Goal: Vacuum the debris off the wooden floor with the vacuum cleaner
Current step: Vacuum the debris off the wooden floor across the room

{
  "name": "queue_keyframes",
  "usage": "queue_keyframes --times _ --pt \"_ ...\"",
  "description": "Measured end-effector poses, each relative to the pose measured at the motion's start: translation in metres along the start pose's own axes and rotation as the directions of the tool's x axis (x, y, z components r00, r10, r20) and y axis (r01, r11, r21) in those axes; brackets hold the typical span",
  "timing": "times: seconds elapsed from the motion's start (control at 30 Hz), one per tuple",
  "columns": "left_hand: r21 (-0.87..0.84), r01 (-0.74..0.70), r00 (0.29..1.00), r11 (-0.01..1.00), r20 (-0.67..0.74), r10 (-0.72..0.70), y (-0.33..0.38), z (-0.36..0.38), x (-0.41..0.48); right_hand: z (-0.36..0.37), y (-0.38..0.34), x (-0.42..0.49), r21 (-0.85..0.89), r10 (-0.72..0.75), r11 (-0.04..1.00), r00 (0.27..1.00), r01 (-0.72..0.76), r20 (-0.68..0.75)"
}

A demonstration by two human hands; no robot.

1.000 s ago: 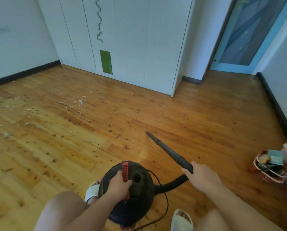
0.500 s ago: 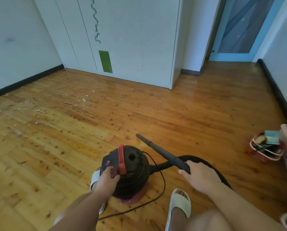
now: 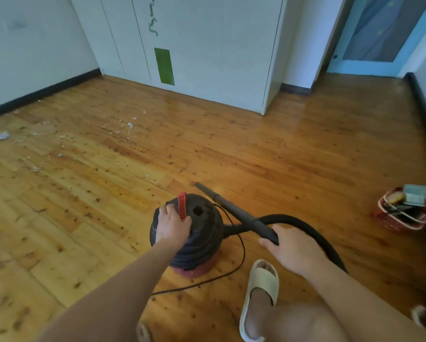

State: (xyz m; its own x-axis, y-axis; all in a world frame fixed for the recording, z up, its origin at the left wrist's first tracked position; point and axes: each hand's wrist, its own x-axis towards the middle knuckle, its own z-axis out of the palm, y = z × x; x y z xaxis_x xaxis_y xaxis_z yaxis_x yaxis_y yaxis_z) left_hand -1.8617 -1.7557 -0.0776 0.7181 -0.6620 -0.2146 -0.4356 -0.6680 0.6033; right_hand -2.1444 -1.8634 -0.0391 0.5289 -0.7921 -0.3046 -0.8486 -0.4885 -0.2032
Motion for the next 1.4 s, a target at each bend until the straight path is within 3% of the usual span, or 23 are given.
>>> queue_keyframes --times 0.07,0.37,0.67,0.9,1.07,1.2,1.4 --pt "0.031 -0.005 1.0 1.0 -0.018 0.005 -0.012 0.009 0.01 0.0 0.002 0.007 0.017 0.003 1.0 1.0 -0.003 -0.008" --pt "-0.115 -0.016 1.0 0.993 0.025 0.019 -0.014 0.037 0.056 -0.005 0.007 0.052 0.048 -0.015 0.999 1.0 0.015 0.013" --pt "-0.113 0.038 0.999 0.993 0.028 -0.035 -0.027 0.031 0.084 -0.026 -0.004 0.093 0.091 -0.075 0.993 0.996 0.071 0.042" --pt "-0.061 0.071 0.994 0.996 0.093 -0.065 -0.037 0.01 0.098 -0.042 -0.015 0.105 0.027 -0.078 0.997 0.997 0.077 0.027" --pt "-0.066 0.043 0.999 0.997 0.016 -0.042 -0.057 -0.006 0.083 -0.051 -0.03 0.107 -0.021 -0.125 0.992 0.99 0.127 0.06" --pt "-0.069 0.138 0.99 0.988 0.053 -0.134 -0.081 -0.021 0.068 -0.05 -0.058 0.1 -0.116 -0.211 0.969 0.974 0.22 0.083" --pt "-0.102 0.148 0.982 0.984 -0.099 -0.158 -0.111 -0.04 0.051 -0.038 -0.096 0.1 -0.173 -0.229 0.958 0.973 0.229 0.021"
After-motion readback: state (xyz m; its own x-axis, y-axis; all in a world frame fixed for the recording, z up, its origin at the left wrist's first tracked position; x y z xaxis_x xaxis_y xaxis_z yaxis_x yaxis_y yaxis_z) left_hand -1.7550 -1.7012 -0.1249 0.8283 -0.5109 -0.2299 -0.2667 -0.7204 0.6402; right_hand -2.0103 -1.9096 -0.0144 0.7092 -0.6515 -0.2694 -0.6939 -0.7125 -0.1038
